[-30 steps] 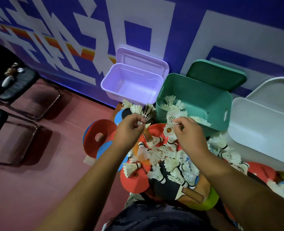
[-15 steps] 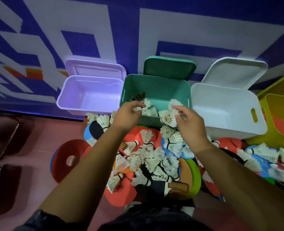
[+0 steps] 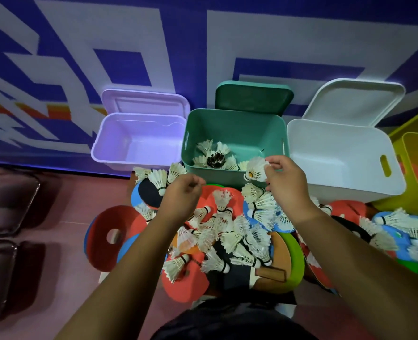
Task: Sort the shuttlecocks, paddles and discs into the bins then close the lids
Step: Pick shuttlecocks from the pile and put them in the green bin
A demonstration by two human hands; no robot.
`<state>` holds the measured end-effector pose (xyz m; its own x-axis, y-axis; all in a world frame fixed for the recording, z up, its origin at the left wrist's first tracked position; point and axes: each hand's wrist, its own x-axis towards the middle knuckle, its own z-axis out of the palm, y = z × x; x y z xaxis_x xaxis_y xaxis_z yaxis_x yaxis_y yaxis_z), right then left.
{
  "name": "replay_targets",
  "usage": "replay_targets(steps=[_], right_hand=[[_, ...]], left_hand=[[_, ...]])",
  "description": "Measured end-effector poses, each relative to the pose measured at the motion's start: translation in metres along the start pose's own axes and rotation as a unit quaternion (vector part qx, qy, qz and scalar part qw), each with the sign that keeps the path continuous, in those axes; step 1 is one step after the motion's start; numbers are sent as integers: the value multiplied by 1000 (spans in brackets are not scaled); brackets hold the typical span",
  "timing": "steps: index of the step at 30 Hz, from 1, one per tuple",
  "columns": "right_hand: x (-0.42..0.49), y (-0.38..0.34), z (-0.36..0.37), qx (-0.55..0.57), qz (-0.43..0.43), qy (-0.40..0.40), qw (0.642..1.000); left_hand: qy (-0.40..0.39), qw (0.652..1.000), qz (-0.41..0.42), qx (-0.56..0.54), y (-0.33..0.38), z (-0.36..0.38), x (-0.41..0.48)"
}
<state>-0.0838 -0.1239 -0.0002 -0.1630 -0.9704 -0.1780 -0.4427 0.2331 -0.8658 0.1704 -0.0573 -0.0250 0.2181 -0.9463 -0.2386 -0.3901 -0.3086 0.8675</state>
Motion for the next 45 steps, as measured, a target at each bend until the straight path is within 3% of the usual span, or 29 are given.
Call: replay_targets(steps=[10,15,19,22,27,32,37,41,45], right_hand=[[24,-35,9,81,3,10,997],[18,-31,14,56,44,-56,996],[-7,-12,18,-16,24,-66,997],[-29,5,21,-67,0,-114,991],[-52,38,36,-154,-82,-227,958],[-62,60,52,-307,-167,-329,877],[-66,60,59,-447,-205,-346,799],[-66,57,60,-452,-212,-328,802],[-60,56,55,-441,-186,-312,821]], left_hand=[[-31,998,-46,4,-35,2,-21],[-29,998,-49,17,-39,5,-24],[-18,995,-20,98,-43,8,-23],[-14,972,38,230,-55,14,-17],[-42,902,65,424,-67,29,-15],[-51,877,77,472,-67,34,-11],[-32,879,82,469,-74,34,-5],[-3,895,90,437,-78,34,-4],[-22,894,64,444,-75,35,-9]])
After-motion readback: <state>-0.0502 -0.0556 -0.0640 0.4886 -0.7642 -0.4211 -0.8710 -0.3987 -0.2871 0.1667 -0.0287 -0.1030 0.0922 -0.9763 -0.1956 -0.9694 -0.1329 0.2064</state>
